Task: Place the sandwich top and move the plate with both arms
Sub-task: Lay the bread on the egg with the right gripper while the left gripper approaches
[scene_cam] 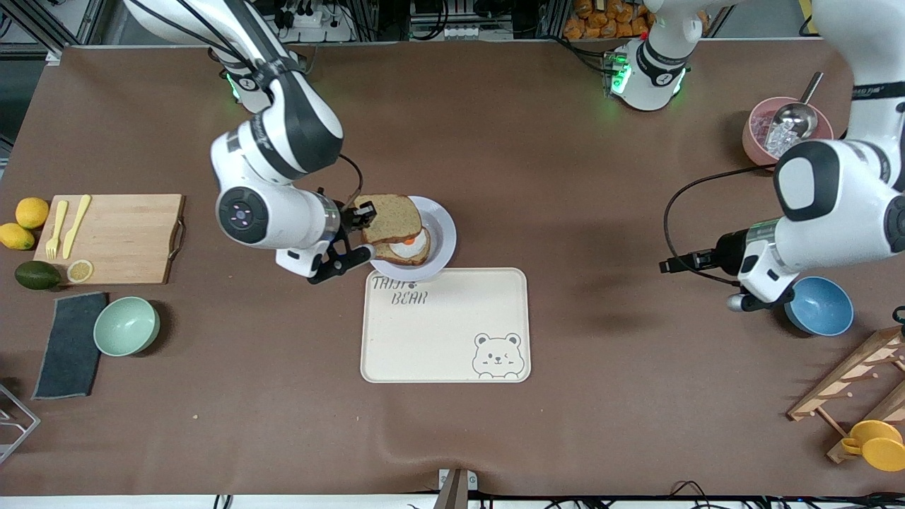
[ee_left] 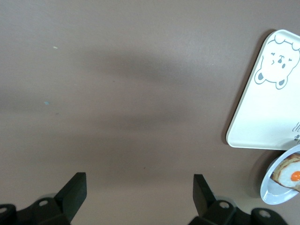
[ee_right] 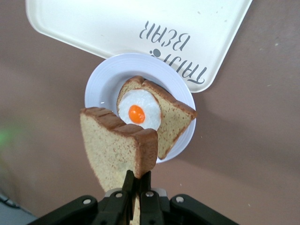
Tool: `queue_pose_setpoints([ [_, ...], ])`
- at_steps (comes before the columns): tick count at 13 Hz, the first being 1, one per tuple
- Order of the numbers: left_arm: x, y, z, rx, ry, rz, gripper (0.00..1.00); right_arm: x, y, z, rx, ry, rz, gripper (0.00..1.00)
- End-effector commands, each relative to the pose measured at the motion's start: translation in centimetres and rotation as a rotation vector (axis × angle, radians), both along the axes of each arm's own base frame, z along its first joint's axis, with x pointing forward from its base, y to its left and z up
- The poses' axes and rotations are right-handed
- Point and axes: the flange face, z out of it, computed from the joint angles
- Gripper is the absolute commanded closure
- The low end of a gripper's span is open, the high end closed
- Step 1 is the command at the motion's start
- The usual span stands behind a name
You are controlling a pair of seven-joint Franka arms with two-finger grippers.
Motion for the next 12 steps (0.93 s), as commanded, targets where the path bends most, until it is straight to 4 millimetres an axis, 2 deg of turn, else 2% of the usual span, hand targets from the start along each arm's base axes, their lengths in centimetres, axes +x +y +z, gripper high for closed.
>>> queue_pose_setpoints([
  [1,1.0,0.1,-4.1,-0.063,0.006,0.009,0.0,0.8,-1.4,-1.3,0.01,-0.002,-0.084,1.0],
  [4,1.5,-0.2,-8.8,-0.132,-0.002,0.009,0.0,2.4,-3.6,-3.8,0.088,0.067,-0.215,1.0],
  [8,1.3,-0.9,-14.1,-0.341,-0.032,0.016,0.0,2.5,-4.0,-9.0,0.103,0.131,-0.286,1.0],
  [11,1.8,-1.8,-16.0,-0.392,-0.036,0.019,0.0,1.9,-3.8,-10.3,0.113,0.142,-0.313,1.0],
  [12,1.9,-2.2,-15.8,-0.408,-0.043,0.025,0.0,1.6,-4.0,-10.9,0.104,0.156,-0.313,1.0],
])
